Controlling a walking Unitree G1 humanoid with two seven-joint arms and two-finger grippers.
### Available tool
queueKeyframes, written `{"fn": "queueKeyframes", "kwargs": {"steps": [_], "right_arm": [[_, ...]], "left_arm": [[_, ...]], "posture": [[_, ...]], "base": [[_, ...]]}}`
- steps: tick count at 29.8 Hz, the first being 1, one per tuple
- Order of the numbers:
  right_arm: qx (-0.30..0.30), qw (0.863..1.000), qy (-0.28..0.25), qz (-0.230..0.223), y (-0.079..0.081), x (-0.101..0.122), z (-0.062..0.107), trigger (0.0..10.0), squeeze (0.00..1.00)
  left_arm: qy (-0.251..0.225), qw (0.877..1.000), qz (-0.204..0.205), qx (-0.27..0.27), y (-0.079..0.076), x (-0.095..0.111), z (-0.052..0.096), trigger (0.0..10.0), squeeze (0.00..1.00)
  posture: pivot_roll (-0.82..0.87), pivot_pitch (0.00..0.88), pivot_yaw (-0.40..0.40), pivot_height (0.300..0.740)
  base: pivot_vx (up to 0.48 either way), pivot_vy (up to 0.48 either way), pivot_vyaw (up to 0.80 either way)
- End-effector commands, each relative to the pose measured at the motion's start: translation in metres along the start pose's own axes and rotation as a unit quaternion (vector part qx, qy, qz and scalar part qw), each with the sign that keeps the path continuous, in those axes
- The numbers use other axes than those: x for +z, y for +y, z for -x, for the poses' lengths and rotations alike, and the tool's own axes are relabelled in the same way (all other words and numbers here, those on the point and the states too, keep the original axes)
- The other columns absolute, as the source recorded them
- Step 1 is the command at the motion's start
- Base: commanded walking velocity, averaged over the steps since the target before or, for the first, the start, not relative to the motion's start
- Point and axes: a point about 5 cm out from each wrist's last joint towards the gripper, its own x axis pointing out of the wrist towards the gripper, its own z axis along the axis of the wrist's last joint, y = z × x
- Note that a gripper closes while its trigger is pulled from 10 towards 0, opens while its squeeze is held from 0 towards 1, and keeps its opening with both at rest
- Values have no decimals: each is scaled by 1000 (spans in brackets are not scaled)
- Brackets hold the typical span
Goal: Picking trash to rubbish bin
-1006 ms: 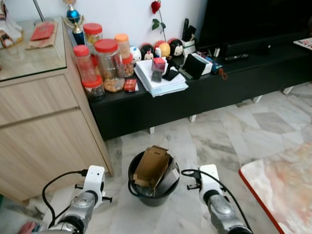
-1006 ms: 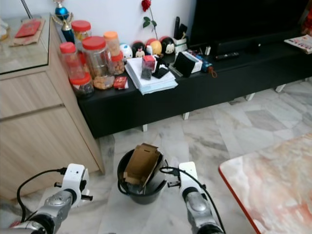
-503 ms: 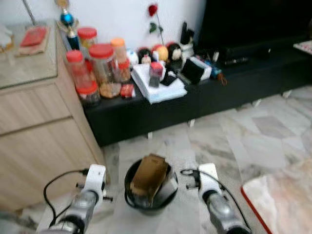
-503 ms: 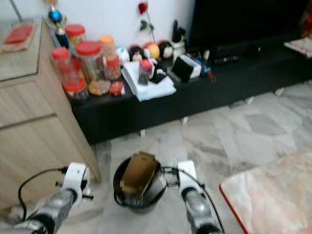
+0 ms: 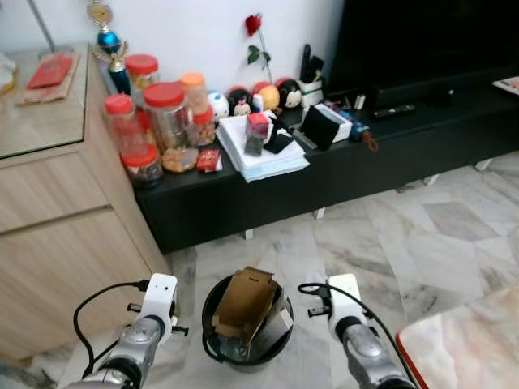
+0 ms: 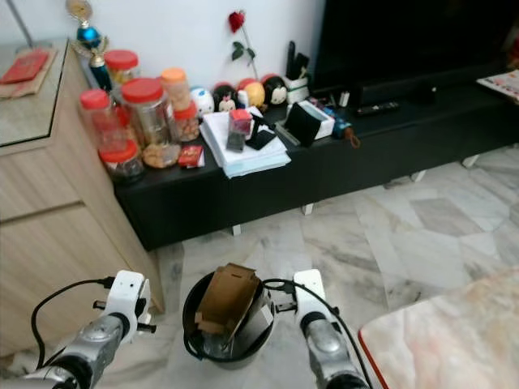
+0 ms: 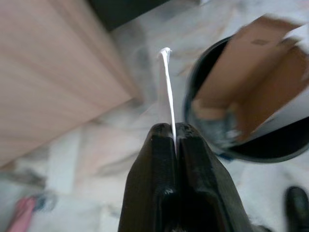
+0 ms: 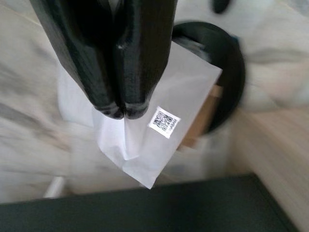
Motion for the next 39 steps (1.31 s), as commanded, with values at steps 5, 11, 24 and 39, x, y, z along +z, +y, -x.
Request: {"fn": "queueKeyframes", "kwargs": {"steps": [5,11,24,39], "right_arm": [[-6,1000,-3,-1,-6,0,1,10000,0],[-5,1000,-3,-1,-6,0,1,10000,0],[20,1000,-22,4,-1,11,-3,10000,0],[82,992,-93,1,9,48,-10,10000,0]], "left_arm": [[2,1000,-2,-3,-3,2,-1,10000,0],[2,1000,-2,-3,-3,1,-1,10000,0],[-40,999,-2,-25,-10,23,-5,10000,0],[-94,991,-27,-94,-51,69,-11,10000,0]], "posture": [[146,91,15,740],[146,95,15,740],[140,121,3,740],[78,175,-29,740]], "base": [[304,0,0],[301,0,0],[89,0,0],[0,0,0]]}}
